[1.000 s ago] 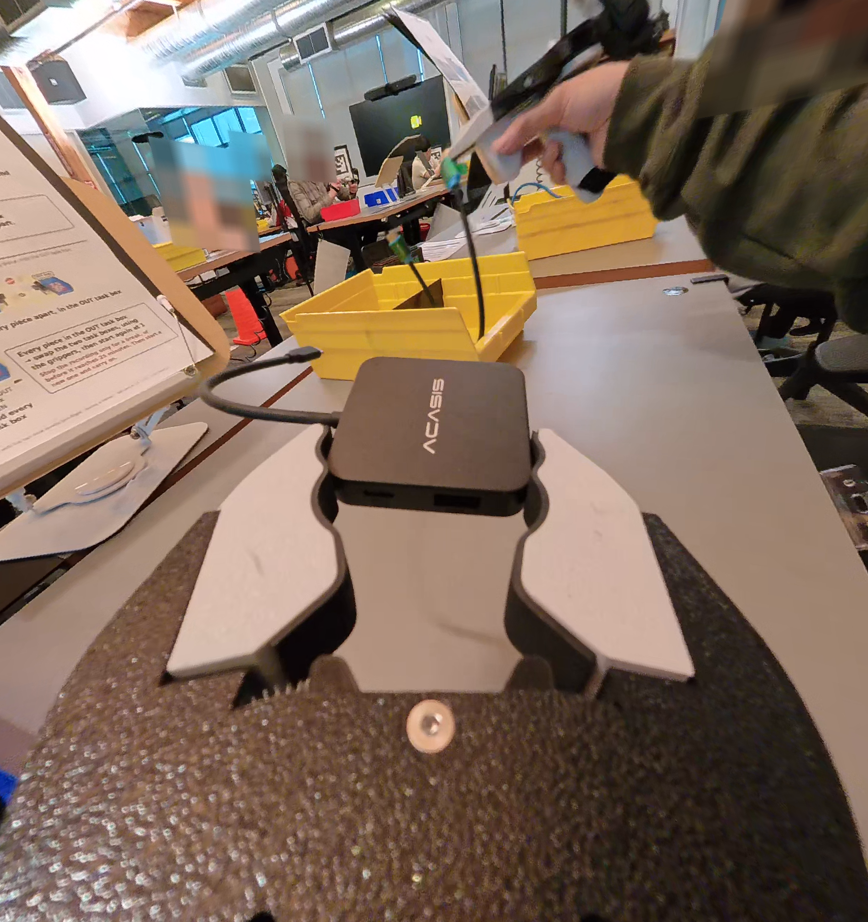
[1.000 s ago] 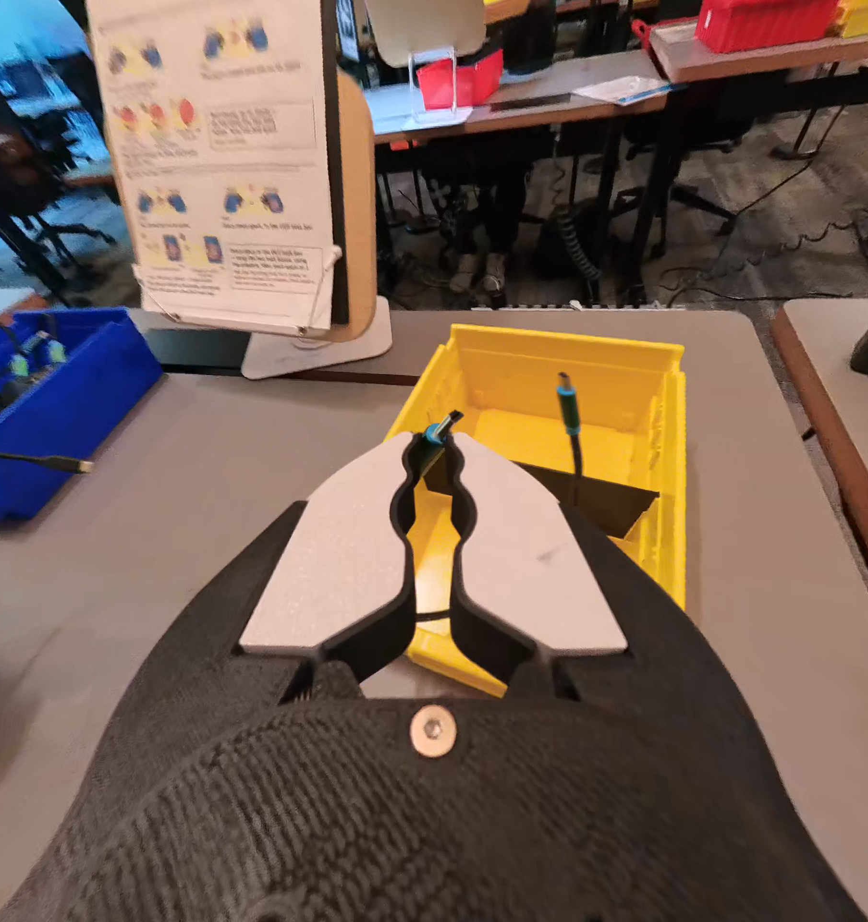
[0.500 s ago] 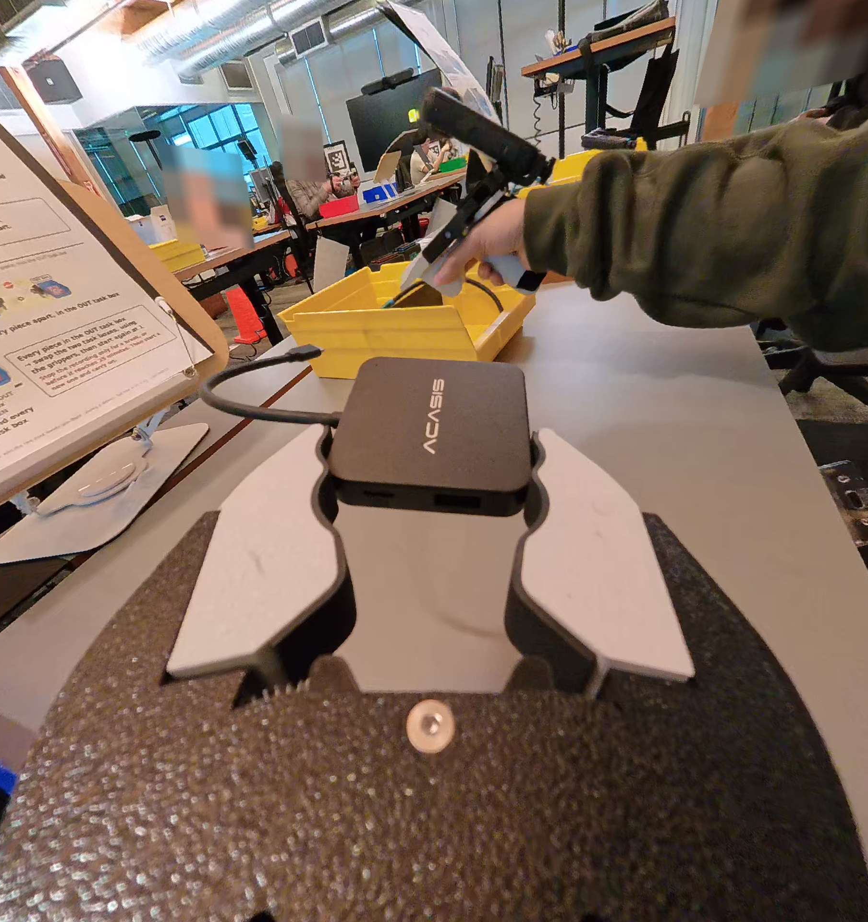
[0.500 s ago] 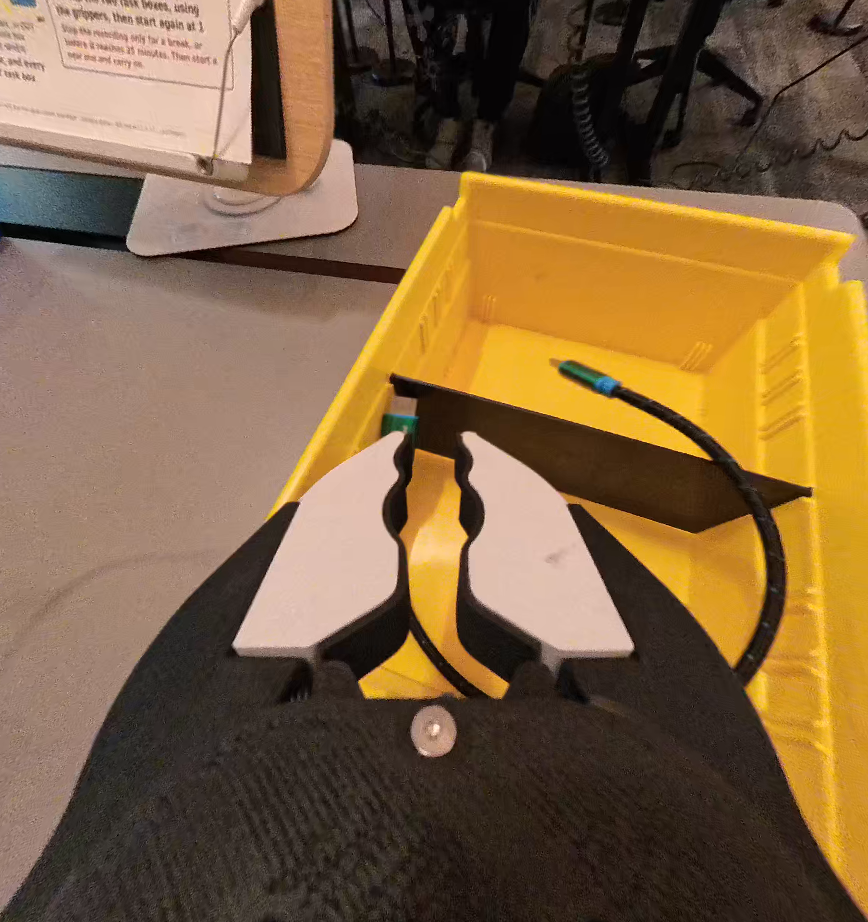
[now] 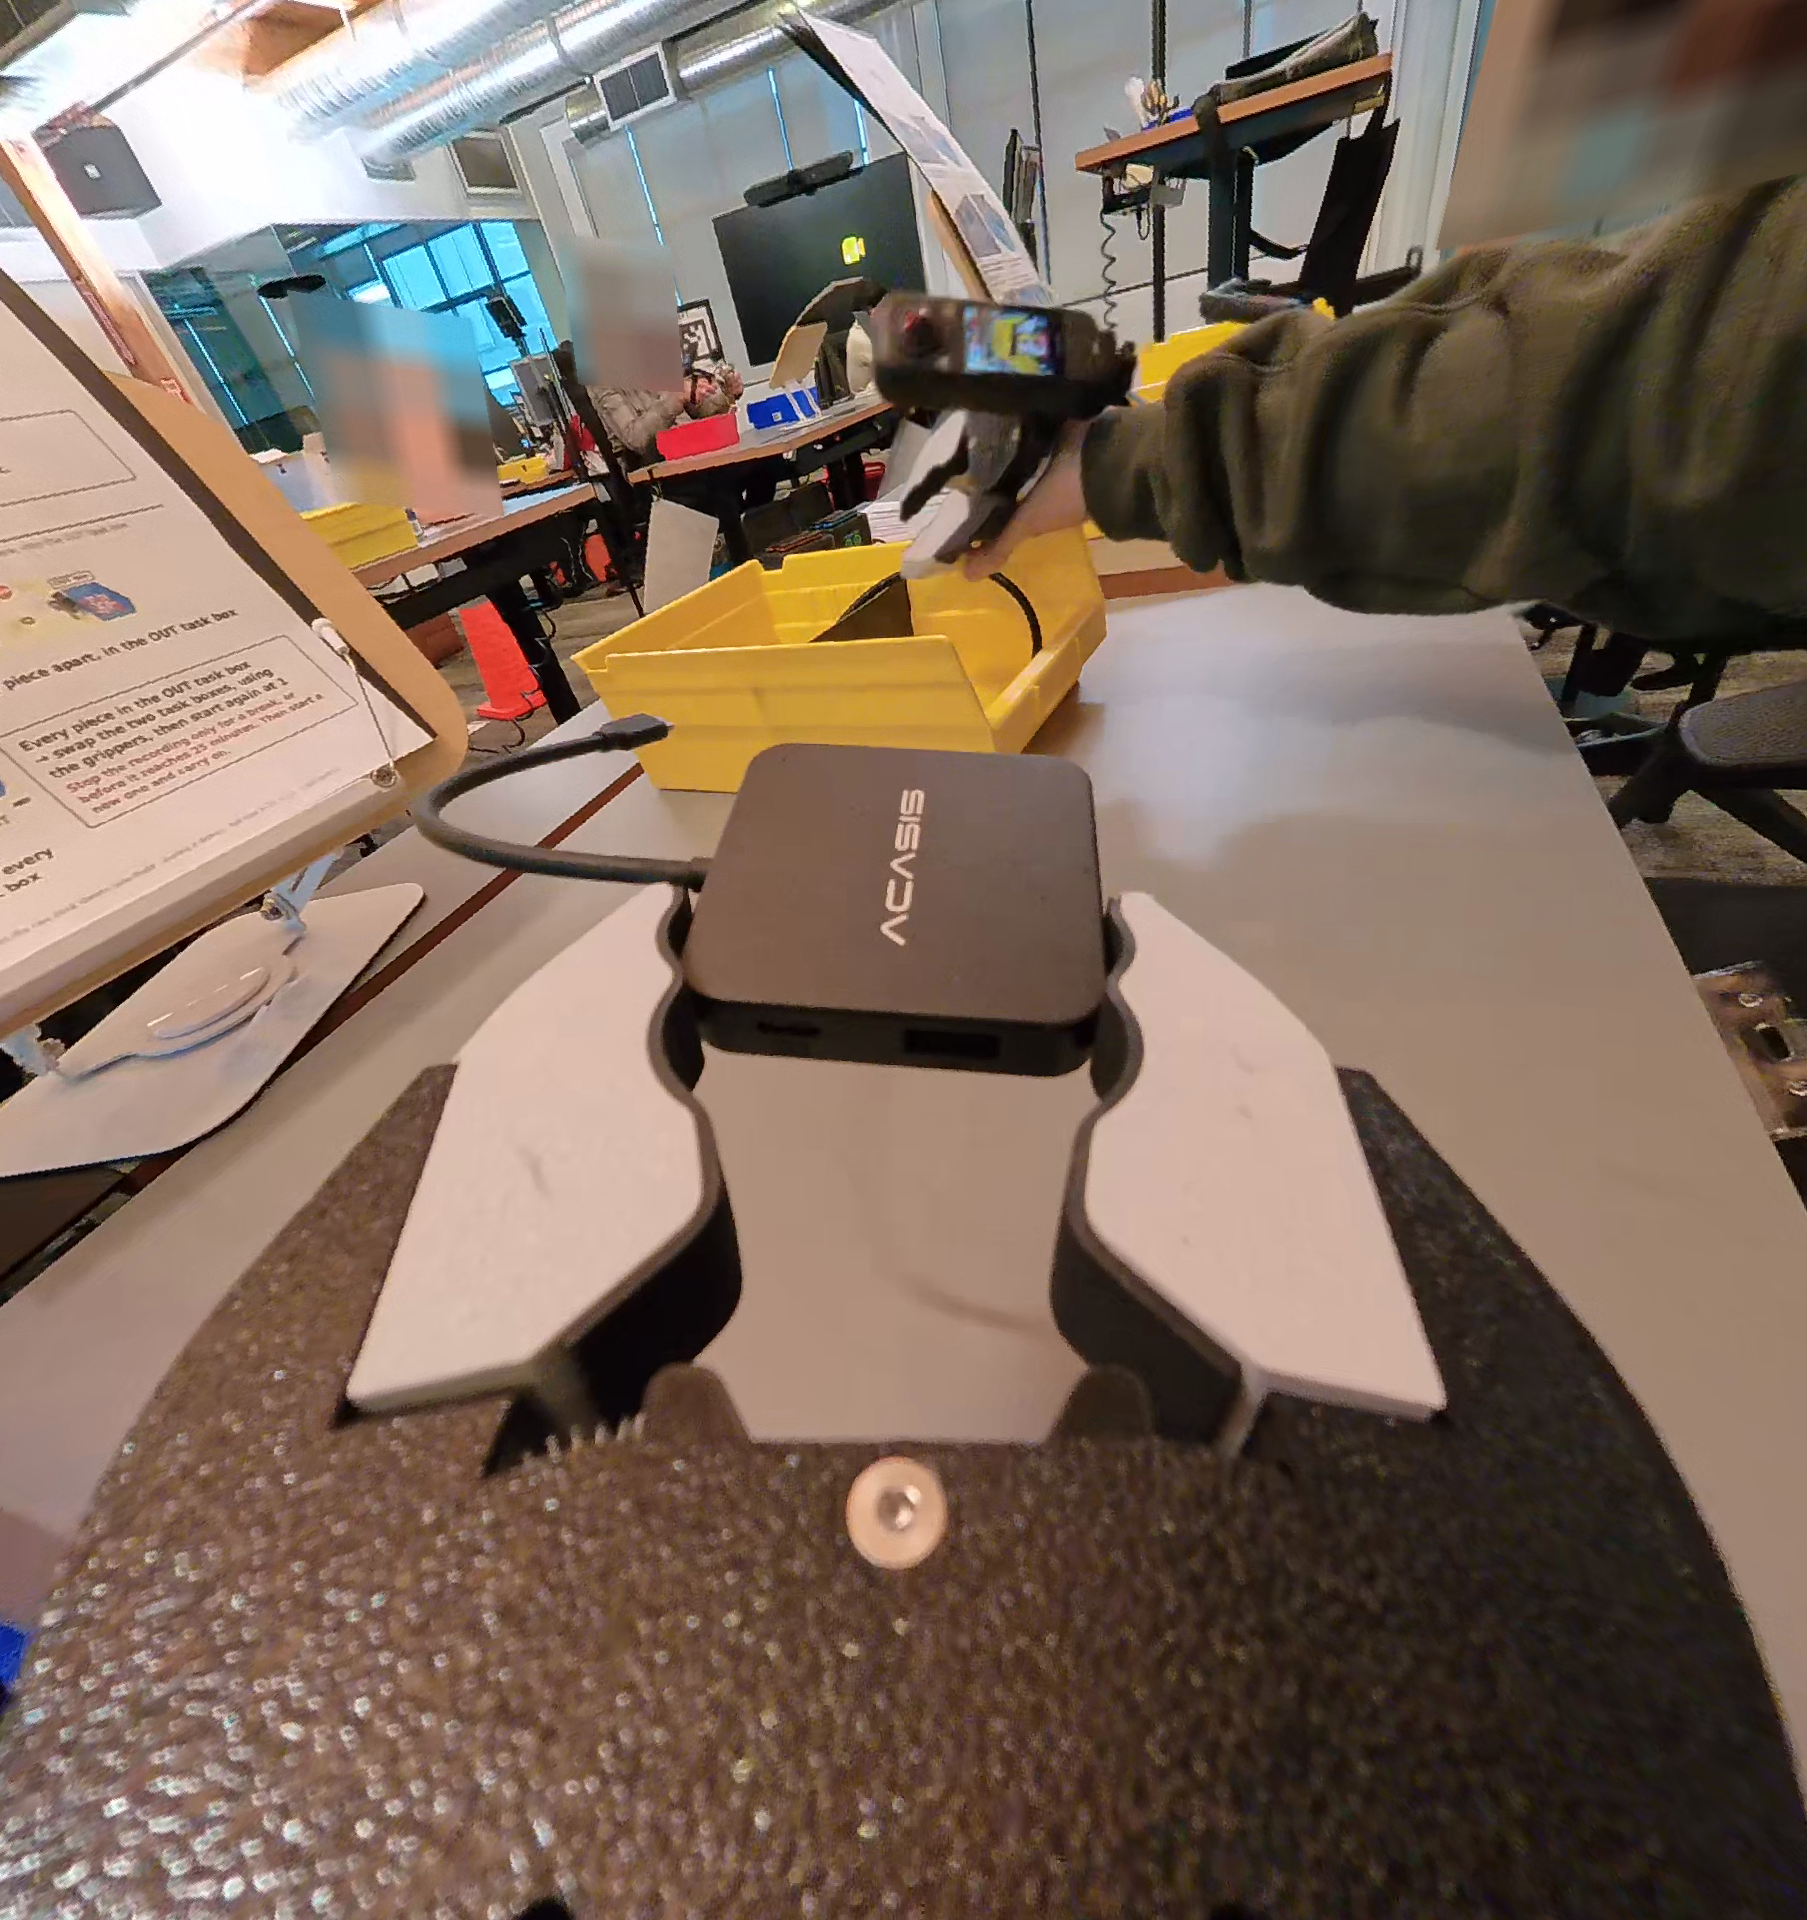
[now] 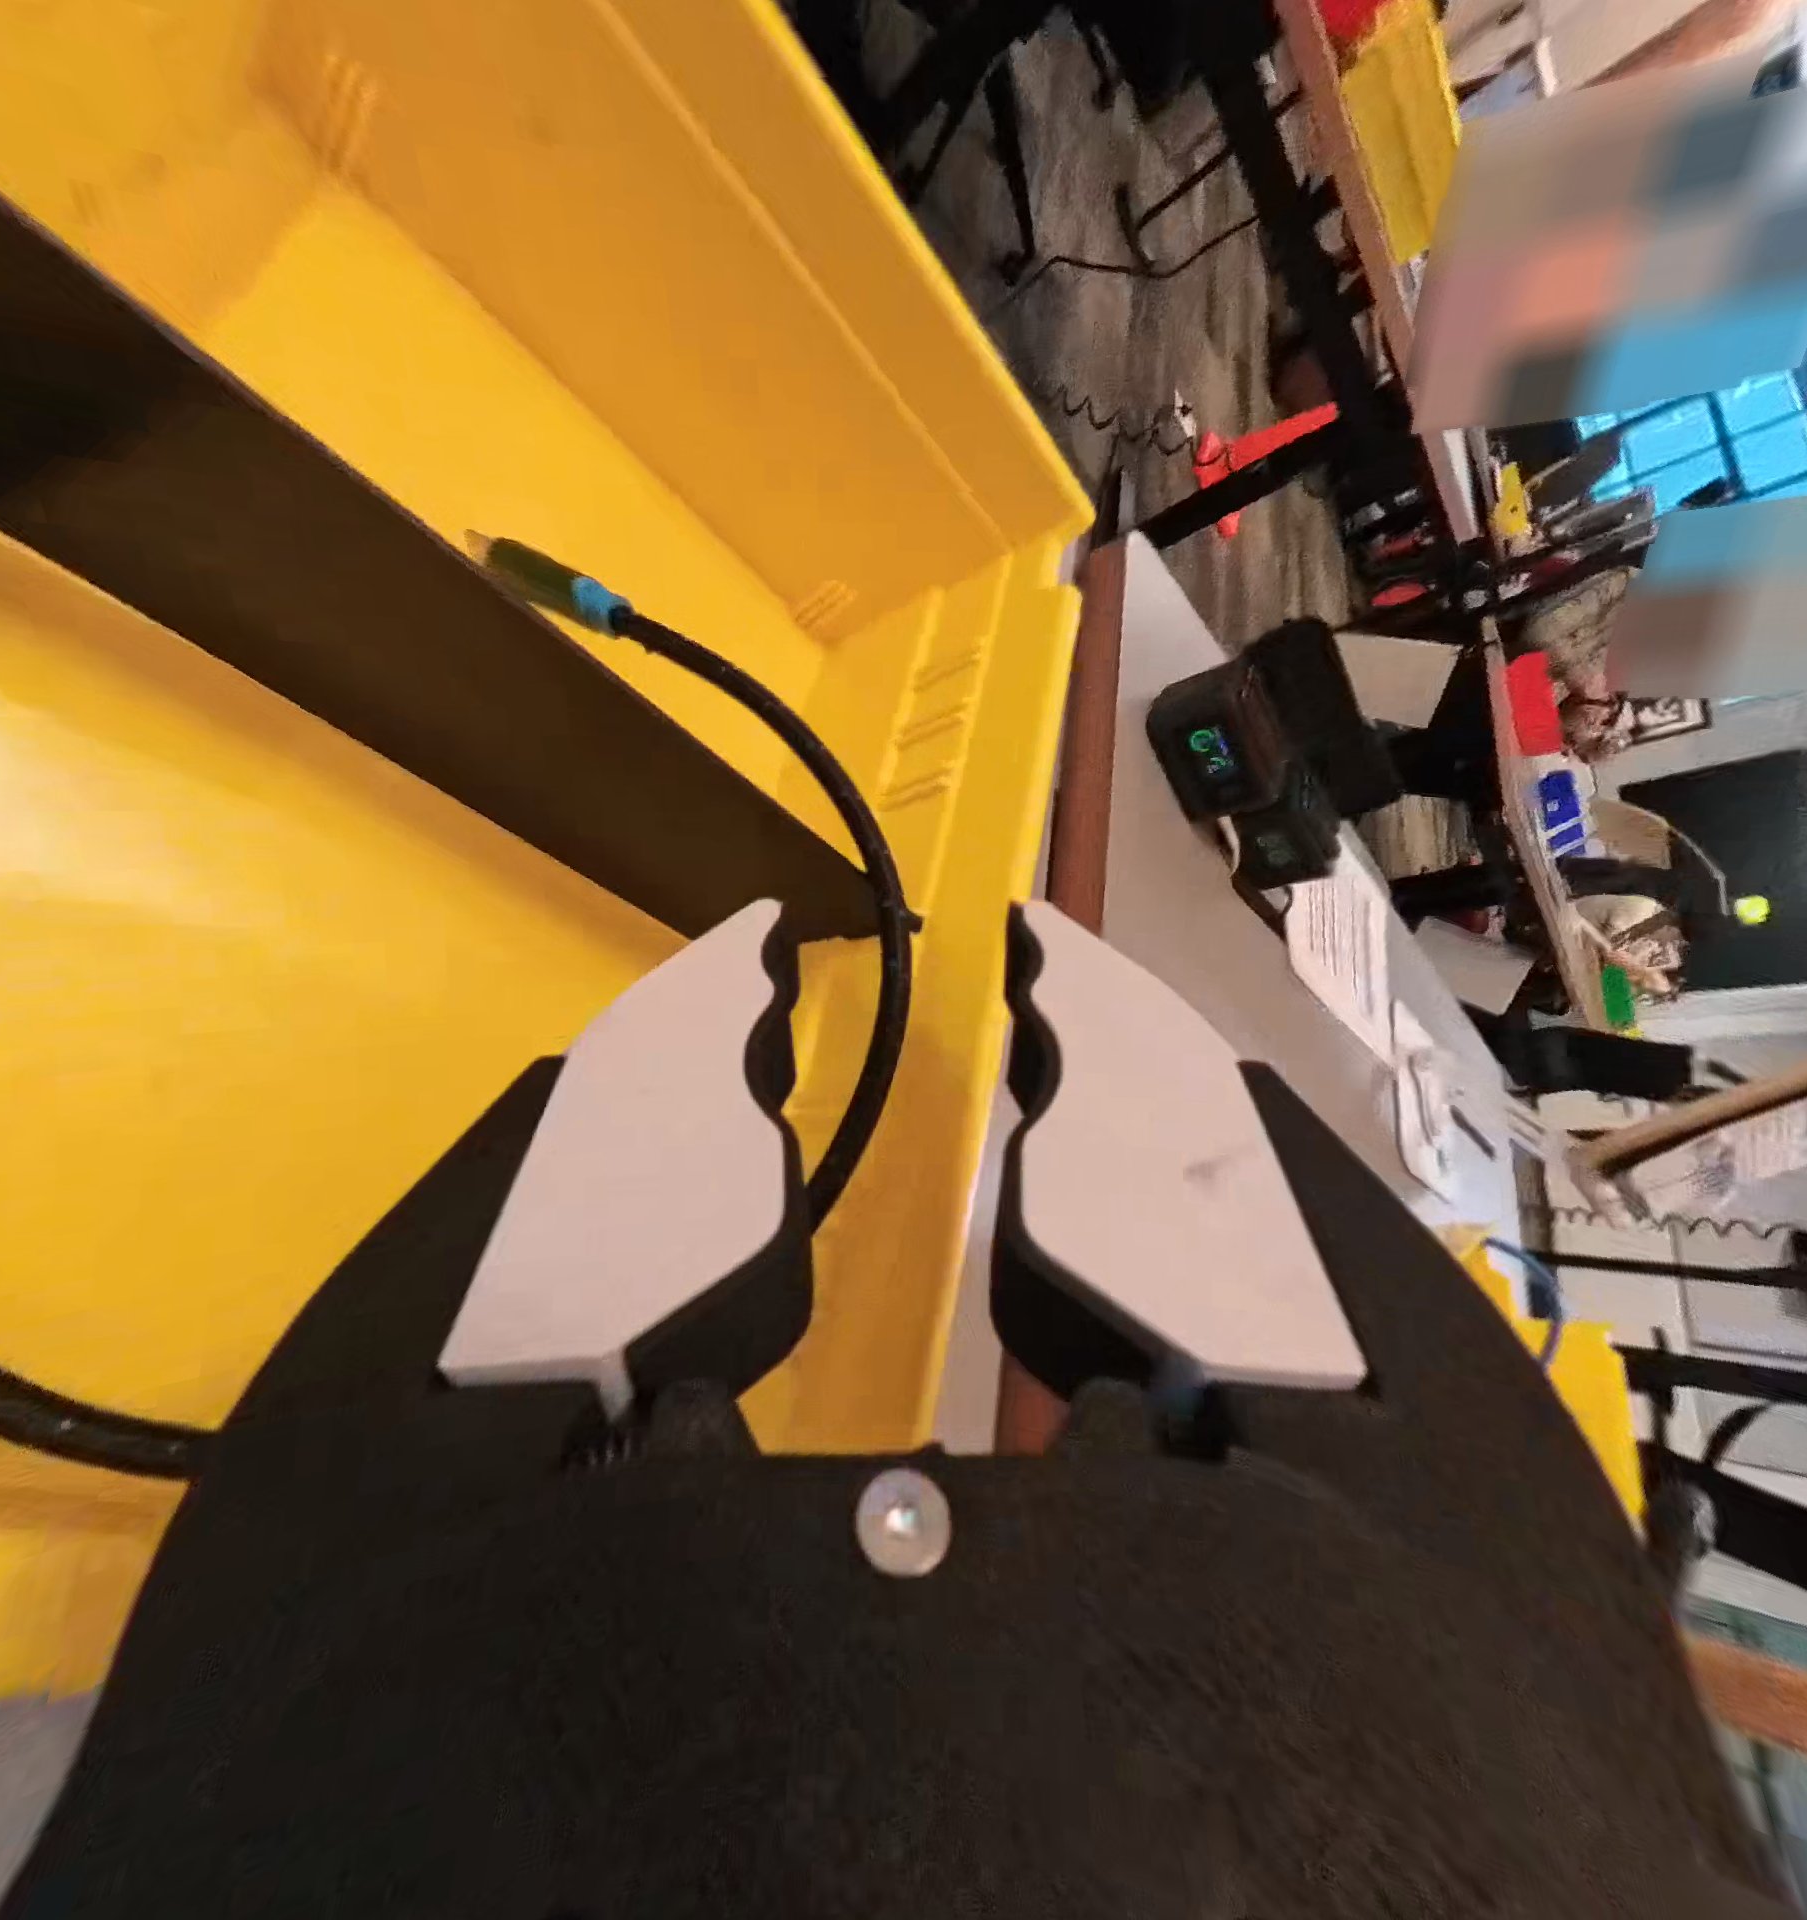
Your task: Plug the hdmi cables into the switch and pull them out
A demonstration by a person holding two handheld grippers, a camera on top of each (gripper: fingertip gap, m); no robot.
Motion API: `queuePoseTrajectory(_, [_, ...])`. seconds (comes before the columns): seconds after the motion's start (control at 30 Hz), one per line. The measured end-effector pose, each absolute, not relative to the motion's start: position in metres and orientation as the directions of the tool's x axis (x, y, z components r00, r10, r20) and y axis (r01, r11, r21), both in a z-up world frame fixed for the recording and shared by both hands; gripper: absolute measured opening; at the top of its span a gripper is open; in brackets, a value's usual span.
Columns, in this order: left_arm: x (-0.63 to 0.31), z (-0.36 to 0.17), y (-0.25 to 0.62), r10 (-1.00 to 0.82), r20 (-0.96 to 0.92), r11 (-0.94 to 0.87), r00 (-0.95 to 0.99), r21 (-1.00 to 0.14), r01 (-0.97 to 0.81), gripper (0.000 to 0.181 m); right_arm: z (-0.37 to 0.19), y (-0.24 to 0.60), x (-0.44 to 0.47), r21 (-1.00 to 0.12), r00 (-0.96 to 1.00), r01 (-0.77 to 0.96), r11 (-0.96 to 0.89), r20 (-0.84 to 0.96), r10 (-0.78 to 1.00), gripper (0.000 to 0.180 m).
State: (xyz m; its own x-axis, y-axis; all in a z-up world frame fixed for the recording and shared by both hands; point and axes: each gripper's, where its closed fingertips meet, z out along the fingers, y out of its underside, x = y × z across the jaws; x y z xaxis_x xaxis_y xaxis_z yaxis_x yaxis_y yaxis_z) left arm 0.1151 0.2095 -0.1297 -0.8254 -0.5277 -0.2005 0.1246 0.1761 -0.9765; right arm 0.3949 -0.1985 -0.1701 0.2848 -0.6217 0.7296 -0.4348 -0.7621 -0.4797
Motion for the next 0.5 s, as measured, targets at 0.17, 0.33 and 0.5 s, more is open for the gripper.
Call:
queuePoseTrajectory(0.17, [0.117,-0.135,0.207,-0.524,-0.205,0.198,-0.827,-0.973,0.116,0.073,-0.201,-0.201,0.414,-0.229,0.502,-0.473,-0.851,0.724,-0.474,0.057])
queuePoseTrajectory(0.33, [0.119,-0.140,0.208,-0.527,-0.206,0.214,-0.824,-0.971,0.105,0.073,-0.217,-0.208,0.420,-0.021,0.658,-0.450,-0.893,0.668,-0.347,0.038])
queuePoseTrajectory(0.5, [0.121,-0.143,0.208,-0.529,-0.203,0.218,-0.824,-0.971,0.099,0.073,-0.217,-0.213,0.420,0.050,0.704,-0.428,-0.902,0.645,-0.299,0.034])
